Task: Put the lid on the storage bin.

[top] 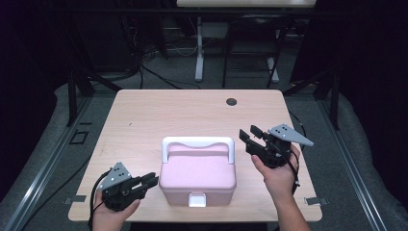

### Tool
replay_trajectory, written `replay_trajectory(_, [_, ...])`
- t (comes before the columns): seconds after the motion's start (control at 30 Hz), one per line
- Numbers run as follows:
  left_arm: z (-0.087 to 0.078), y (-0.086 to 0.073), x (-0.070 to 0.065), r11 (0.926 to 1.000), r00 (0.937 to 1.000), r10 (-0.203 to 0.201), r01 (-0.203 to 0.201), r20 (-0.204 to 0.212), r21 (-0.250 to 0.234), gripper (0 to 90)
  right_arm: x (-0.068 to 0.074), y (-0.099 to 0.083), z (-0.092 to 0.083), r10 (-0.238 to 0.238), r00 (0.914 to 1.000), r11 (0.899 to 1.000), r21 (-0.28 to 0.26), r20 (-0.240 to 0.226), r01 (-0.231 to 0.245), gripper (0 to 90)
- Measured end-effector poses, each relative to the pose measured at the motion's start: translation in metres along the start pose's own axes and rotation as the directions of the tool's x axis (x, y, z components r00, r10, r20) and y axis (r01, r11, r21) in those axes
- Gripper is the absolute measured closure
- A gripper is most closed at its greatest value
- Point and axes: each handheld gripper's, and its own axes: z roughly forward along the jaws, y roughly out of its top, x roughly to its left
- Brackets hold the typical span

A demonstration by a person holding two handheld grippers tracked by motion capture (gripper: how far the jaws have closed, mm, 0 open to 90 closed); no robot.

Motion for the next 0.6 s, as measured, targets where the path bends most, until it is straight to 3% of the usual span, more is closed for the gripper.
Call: replay_trajectory(0.6, [0.006, 0.031, 0.008, 0.9995, 1.0, 0.002, -0.003, -0.009, -0.032, 73.2, -0.001, 0.0, 0.0, 0.003, 1.0, 1.0, 0.0, 0.001, -0.003, 53.5])
